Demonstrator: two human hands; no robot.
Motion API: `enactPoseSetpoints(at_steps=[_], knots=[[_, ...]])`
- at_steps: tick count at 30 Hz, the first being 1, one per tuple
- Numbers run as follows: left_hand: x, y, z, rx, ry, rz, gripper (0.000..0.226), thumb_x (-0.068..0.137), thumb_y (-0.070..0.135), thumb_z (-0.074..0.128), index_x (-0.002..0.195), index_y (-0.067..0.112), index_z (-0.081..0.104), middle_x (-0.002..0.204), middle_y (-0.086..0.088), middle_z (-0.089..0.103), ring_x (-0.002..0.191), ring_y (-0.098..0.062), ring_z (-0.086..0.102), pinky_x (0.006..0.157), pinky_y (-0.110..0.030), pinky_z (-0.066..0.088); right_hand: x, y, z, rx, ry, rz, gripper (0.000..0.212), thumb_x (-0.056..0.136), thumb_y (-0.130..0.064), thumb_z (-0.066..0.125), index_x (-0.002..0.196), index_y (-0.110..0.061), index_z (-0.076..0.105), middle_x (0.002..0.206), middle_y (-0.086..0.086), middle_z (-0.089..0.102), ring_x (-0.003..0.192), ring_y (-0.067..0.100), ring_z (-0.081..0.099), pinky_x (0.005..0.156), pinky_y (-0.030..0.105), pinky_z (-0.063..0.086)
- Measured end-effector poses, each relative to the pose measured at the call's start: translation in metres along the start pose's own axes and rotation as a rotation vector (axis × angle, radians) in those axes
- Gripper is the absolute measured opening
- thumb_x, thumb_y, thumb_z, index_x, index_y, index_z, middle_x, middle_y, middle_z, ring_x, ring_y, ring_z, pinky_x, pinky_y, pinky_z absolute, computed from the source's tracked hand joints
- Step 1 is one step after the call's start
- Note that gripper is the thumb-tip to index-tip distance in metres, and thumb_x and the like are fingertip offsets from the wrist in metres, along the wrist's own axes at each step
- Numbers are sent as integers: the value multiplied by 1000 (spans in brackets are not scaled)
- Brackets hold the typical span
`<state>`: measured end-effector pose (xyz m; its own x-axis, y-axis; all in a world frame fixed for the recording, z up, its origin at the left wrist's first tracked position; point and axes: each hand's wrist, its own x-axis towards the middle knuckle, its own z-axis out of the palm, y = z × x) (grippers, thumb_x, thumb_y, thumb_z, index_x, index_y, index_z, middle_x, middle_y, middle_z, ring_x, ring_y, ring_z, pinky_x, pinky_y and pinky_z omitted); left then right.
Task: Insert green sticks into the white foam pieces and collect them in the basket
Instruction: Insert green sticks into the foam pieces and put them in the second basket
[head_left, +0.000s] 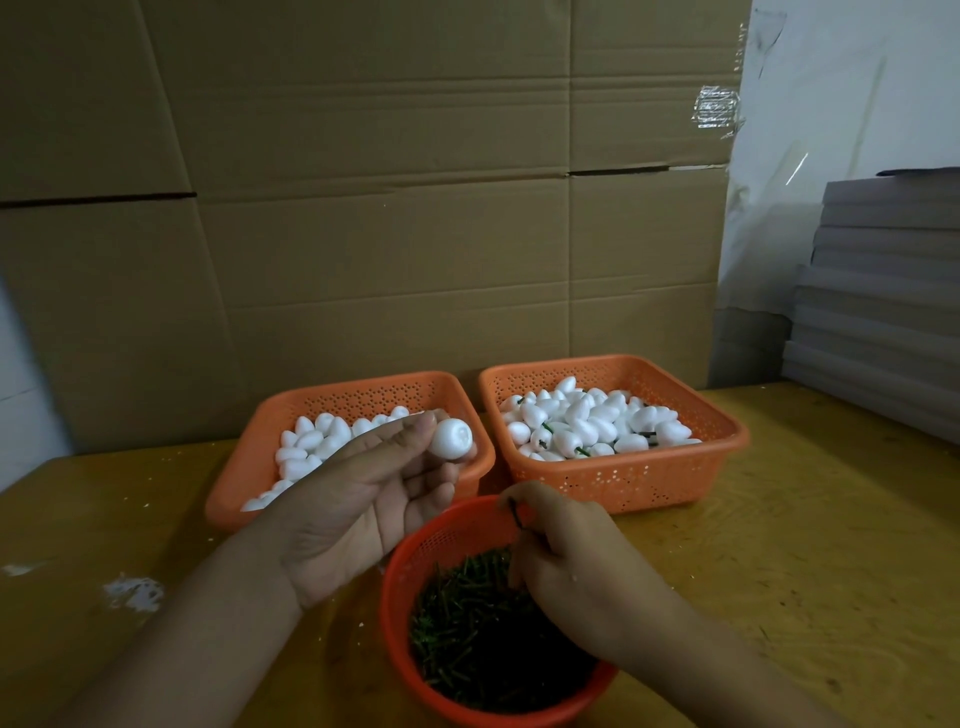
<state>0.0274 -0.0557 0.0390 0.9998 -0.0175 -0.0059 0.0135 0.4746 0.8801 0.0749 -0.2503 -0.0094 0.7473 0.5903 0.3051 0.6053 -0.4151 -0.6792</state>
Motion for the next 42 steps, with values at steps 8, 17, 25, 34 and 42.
enactPoseSetpoints(at_steps=[8,17,25,34,42], knots=[[2,-3,-1,-13,9,-27,29,82,19,68,105,2,72,96,-16,69,75,-15,69,61,-24,60,-2,-2,2,59,-59,33,14,99,-21,47,95,-24,60,74,0,72,62,14,67,62,40,56],[-1,-2,-5,94,-59,-22,29,85,3,63,111,1,74,120,-22,69,100,-24,73,77,-25,60,2,-5,-7,349,27,45,11,93,-18,68,87,-15,76,74,-9,68,71,1,62,69,20,49],[-1,-7,-5,234,-13,21,35,77,3,71,112,4,73,119,-19,71,105,-25,72,79,-26,59,5,-8,-17,1136,171,253,15,83,-3,68,95,6,70,83,23,73,72,22,73,64,21,58],[-1,-9,-4,459,55,110,37,67,14,82,103,14,76,116,-8,74,107,-23,72,80,-25,59,6,-6,-17,1212,293,251,22,74,-12,72,90,2,72,89,25,74,74,24,74,61,21,58],[-2,-12,-2,554,1,145,37,65,23,84,101,25,77,116,-3,74,109,-18,71,87,-23,57,4,-6,-15,1174,290,238,24,73,-14,72,90,2,71,87,23,74,75,25,74,62,21,58]])
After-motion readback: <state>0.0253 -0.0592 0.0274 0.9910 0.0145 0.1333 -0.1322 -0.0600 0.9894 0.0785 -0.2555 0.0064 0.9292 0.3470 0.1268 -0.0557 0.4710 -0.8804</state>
